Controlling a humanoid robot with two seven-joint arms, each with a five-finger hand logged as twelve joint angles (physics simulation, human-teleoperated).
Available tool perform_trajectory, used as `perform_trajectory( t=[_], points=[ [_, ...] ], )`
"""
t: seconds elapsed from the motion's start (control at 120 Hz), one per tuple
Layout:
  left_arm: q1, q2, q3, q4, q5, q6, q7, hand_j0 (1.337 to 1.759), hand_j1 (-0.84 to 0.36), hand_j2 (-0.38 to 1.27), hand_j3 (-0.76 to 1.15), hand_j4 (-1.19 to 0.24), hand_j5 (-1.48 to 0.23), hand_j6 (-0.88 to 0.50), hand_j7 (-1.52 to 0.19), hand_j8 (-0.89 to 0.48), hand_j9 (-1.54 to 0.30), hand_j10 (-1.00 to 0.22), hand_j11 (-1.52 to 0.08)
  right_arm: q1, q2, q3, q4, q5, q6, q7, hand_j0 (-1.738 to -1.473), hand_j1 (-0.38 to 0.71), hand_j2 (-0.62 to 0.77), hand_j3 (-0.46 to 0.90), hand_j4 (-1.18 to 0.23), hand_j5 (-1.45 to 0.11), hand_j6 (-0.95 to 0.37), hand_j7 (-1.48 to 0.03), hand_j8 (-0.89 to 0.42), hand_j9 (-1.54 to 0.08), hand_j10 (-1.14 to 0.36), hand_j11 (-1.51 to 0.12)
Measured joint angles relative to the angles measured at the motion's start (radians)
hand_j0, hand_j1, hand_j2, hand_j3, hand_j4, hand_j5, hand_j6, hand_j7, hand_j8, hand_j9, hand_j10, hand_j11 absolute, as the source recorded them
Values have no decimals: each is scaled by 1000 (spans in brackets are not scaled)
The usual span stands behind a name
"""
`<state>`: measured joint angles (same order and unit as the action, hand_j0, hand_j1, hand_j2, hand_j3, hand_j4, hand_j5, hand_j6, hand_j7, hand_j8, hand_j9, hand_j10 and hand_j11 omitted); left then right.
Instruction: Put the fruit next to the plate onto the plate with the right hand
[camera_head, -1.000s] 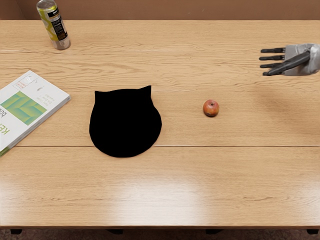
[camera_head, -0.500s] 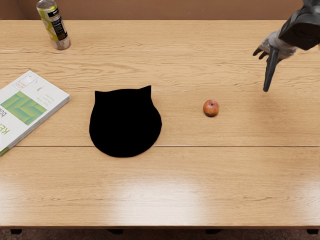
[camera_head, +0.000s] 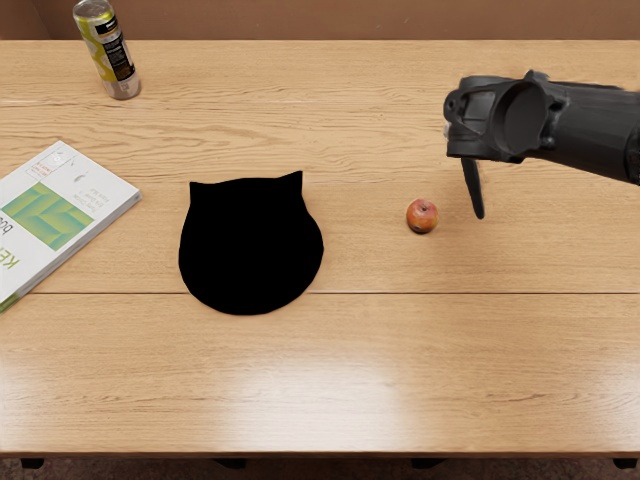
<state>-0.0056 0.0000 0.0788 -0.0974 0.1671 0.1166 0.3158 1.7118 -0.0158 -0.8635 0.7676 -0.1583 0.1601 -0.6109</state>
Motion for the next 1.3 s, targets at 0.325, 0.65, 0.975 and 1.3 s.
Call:
perform_trajectory(
  t=[0.325,0.65,0.975,1.3],
  points=[
    [1,0,1,0,0,0,0,1658,332,3,0,-15,-19,-15,-19,-15,-19,-15,-19,29,-34,-1,338,0,-393,0,-1658,-349,1,0,-2,0,-3,0,-2,0,-1,0],
    [1,0,1,0,0,0,0,1658,332,3,0,-15,-19,-15,-19,-15,-19,-15,-19,33,-12,-6,437,1,-605,0,-1658,-349,1,0,-1,0,-2,0,-1,0,-1,0],
    [1,0,0,0,0,0,0,1658,332,3,0,-15,-19,-15,-19,-15,-19,-15,-19,0,15,14,371,3,-650,0,-1658,-349,1,0,-1,0,-2,0,-1,0,-1,0],
    [1,0,0,0,0,0,0,1658,332,3,0,-15,-19,-15,-19,-15,-19,-15,-19,-39,16,18,257,6,-507,0,-1658,-349,1,0,-1,0,-2,0,-1,0,-1,0]
  ],
)
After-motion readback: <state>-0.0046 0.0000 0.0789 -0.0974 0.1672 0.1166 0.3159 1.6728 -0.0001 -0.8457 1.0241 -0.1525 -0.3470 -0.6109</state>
